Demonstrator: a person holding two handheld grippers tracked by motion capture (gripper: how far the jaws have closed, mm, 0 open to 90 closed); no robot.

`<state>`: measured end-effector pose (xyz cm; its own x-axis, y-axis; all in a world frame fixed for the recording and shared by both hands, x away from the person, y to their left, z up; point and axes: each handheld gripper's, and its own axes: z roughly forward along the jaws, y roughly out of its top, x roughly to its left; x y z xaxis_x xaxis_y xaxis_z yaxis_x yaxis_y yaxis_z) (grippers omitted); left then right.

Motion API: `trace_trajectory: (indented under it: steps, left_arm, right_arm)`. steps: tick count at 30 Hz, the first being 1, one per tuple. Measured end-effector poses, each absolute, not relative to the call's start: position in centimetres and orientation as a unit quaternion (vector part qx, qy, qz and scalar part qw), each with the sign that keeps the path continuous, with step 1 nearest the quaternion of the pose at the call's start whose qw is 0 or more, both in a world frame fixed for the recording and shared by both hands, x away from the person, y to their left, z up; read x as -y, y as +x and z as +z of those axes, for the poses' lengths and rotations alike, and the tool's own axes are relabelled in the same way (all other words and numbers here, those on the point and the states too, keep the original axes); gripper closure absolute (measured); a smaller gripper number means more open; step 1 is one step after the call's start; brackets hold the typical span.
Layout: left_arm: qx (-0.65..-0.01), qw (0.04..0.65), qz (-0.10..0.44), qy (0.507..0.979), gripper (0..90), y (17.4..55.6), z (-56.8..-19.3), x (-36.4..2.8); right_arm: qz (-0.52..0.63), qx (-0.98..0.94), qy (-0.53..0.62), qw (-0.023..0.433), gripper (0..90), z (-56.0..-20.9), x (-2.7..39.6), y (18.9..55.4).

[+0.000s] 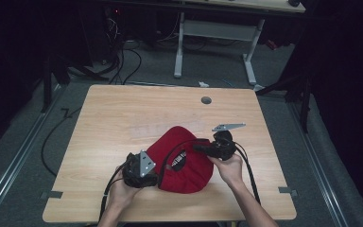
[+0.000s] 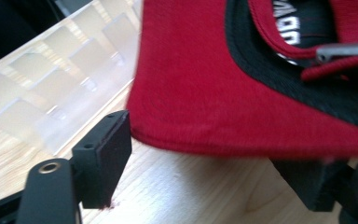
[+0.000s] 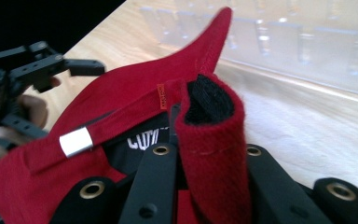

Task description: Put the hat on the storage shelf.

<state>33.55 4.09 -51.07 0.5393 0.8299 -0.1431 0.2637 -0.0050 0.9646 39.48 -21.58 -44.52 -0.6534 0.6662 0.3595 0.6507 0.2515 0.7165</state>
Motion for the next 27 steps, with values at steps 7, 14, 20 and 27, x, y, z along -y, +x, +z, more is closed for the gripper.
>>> trace_trajectory:
  steps: [7,14,20,27]
  left_arm:
    - [-0.409,0.579,0.248,0.66,32.6,33.5,-50.9,-4.4]
    - [-0.401,0.579,0.221,0.674,44.6,33.2,-50.6,-4.0]
    - [-0.392,0.567,0.218,0.691,54.8,33.0,-49.9,-4.0]
    - [-0.39,0.579,0.186,0.691,61.3,32.9,-48.7,-5.3]
  right_arm:
    - [0.447,-0.794,0.412,-0.002,83.1,-44.6,20.9,39.3]
    - [0.452,-0.79,0.415,-0.013,82.9,-44.7,20.5,39.0]
    - [0.459,-0.785,0.415,-0.032,82.9,-45.0,19.9,39.1]
    - [0.463,-0.79,0.401,-0.038,81.8,-44.9,19.3,39.2]
